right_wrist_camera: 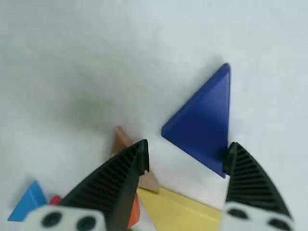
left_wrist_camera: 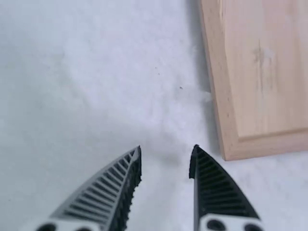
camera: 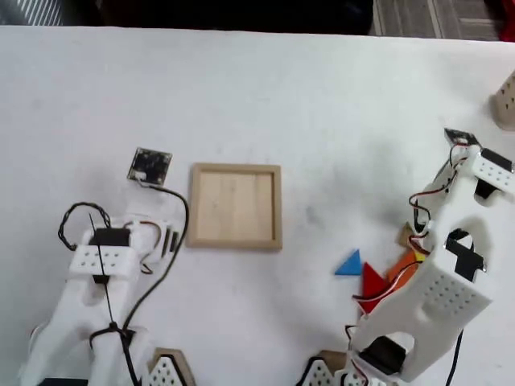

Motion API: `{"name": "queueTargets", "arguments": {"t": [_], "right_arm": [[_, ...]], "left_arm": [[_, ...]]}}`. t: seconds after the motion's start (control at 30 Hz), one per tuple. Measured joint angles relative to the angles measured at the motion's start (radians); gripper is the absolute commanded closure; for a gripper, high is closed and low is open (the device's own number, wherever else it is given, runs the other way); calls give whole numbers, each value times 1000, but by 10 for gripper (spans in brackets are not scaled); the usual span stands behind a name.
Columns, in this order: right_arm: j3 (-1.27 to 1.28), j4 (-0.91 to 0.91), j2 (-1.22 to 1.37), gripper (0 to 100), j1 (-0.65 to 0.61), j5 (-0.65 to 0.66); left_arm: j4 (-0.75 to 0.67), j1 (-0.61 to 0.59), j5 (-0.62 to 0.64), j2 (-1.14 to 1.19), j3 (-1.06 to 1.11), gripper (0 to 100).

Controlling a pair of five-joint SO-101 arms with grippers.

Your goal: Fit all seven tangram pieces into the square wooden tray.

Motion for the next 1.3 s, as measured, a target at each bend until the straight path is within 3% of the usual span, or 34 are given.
{"name": "queueTargets", "arguments": {"t": [0.3, 0.5, 0.97, 1.3], "right_arm": [[14, -91, 0, 758, 2, 28], [14, -103, 0, 892, 5, 31], [12, -118, 0, 951, 14, 31], [-78, 21, 0, 981, 12, 31]], "left_arm": [[0, 0, 0, 0, 0, 827], [0, 0, 0, 0, 0, 827], [0, 0, 0, 0, 0, 827], [0, 0, 0, 0, 0, 827]]}}
